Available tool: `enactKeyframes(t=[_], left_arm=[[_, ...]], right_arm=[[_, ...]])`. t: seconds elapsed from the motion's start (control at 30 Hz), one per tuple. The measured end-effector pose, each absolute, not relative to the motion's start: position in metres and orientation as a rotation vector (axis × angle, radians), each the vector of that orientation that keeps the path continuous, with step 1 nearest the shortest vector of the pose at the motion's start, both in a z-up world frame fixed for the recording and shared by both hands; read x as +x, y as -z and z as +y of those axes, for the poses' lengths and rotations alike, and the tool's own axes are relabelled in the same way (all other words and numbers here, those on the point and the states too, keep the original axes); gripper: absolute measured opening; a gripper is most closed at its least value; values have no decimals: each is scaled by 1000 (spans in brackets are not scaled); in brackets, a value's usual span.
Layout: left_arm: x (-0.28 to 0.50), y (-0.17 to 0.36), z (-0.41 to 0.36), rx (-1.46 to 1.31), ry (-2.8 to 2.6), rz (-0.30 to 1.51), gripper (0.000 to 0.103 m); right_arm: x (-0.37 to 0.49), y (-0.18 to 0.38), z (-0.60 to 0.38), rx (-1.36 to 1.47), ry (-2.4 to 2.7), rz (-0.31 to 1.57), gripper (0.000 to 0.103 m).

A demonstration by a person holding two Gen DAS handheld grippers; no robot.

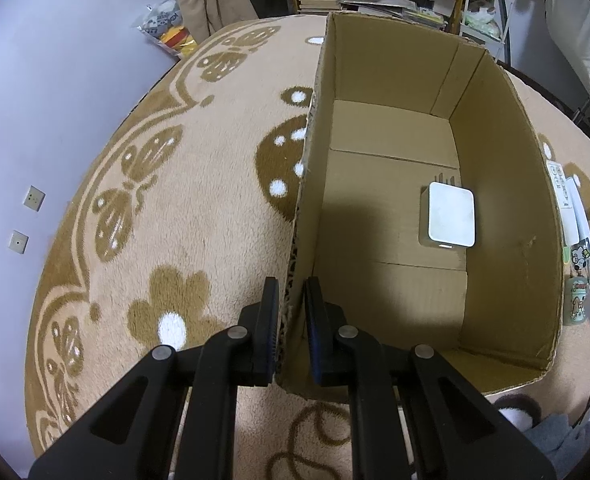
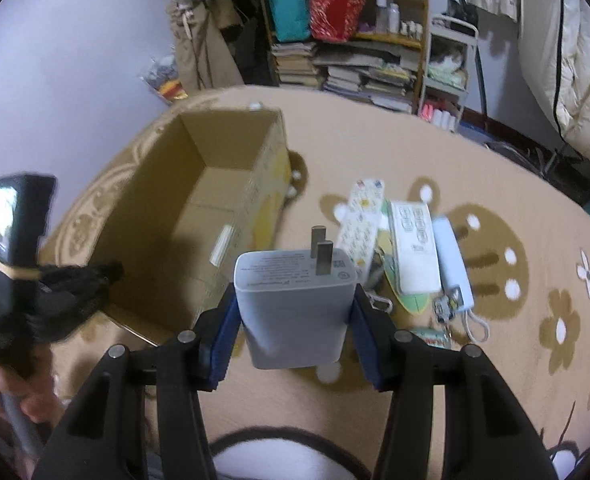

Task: Organize rigid objects
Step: 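Carry the white plug adapter into the box with the right tool and release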

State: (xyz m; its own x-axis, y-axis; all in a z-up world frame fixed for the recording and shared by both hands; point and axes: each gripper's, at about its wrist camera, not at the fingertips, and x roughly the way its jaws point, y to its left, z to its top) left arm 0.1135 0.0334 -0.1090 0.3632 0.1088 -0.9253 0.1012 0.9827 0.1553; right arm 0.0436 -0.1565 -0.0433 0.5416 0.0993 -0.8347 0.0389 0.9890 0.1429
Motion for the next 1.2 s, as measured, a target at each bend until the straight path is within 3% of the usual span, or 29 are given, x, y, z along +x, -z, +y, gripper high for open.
enactKeyframes(t=[0.47,1.2], left_arm=[[116,111,35,183,-4,1201,12],[119,115,38,132,6,1218,11]], right_arm=[[89,15,-115,143,-150,932,56],[114,64,-92,176,-168,1042,56]])
